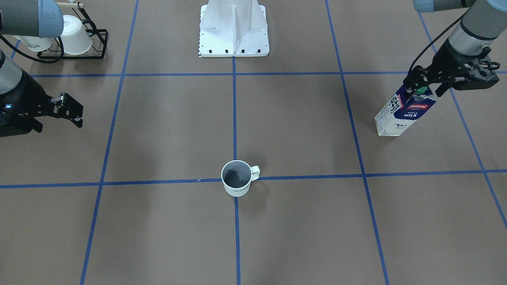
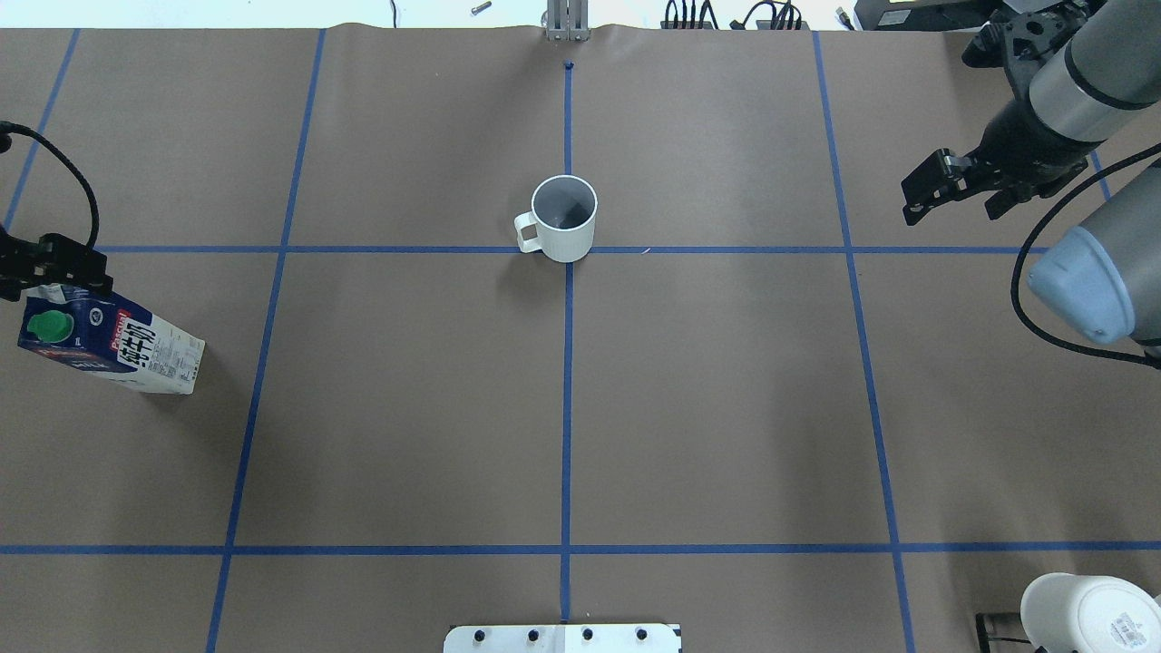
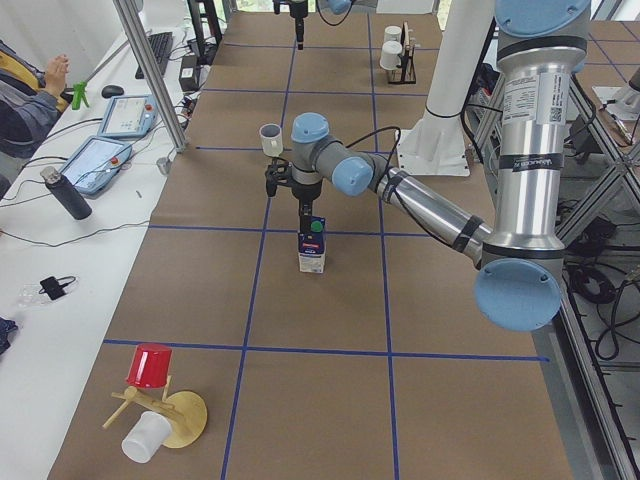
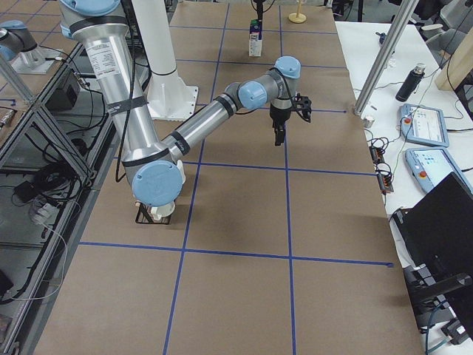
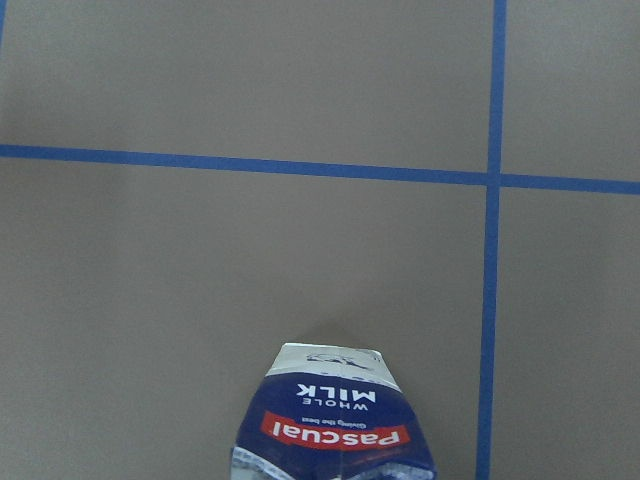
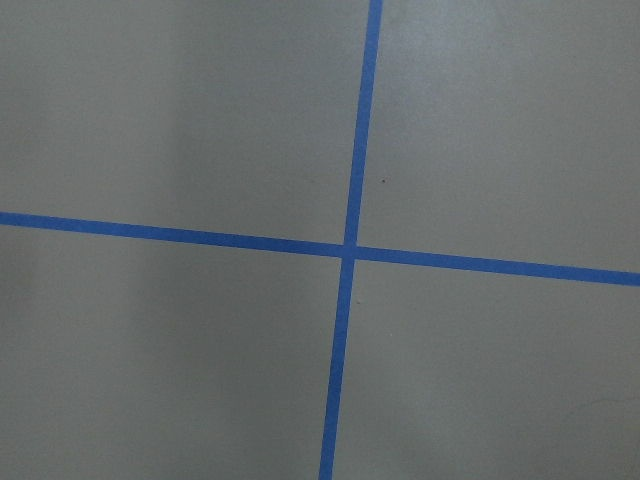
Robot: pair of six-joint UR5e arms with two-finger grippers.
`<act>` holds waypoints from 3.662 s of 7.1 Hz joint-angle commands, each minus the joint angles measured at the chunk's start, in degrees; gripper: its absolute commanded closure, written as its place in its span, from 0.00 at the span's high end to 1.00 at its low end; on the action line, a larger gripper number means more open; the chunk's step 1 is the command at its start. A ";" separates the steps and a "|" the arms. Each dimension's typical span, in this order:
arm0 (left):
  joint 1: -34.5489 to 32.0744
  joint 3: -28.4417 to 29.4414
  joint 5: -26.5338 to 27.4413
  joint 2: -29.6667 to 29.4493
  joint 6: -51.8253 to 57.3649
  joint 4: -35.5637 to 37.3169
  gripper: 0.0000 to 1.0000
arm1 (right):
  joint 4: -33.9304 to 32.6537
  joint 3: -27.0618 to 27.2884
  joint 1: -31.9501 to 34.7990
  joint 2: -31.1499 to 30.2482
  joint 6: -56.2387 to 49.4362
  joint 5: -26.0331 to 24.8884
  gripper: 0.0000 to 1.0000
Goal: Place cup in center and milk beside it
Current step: 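Grasp the Pascual milk carton with the left gripper, then carry the milk carton with the left gripper beside the mug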
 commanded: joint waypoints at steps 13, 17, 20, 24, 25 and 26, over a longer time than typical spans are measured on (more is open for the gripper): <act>3.50 4.38 -0.44 2.99 0.60 -8.53 0.97 | 0.00 1.22 0.09 -1.26 0.01 -0.33 1.00; 3.41 4.03 -0.44 2.81 0.16 -8.44 0.47 | 0.00 1.22 0.53 -1.35 0.01 -0.25 1.00; 2.97 3.50 -0.70 -4.52 -0.63 -2.78 0.35 | -0.18 5.51 5.78 -9.84 -0.17 0.80 1.00; 4.45 20.13 -0.44 -39.64 -8.77 15.64 0.35 | -0.09 7.55 10.20 -16.91 -8.34 0.90 1.00; 5.42 28.73 -0.35 -47.90 -8.89 15.47 0.35 | 0.00 7.46 10.20 -17.08 -8.34 0.90 1.00; 5.87 37.25 -0.35 -54.95 -8.72 14.94 0.35 | 0.00 7.55 10.20 -17.08 -8.34 0.90 1.00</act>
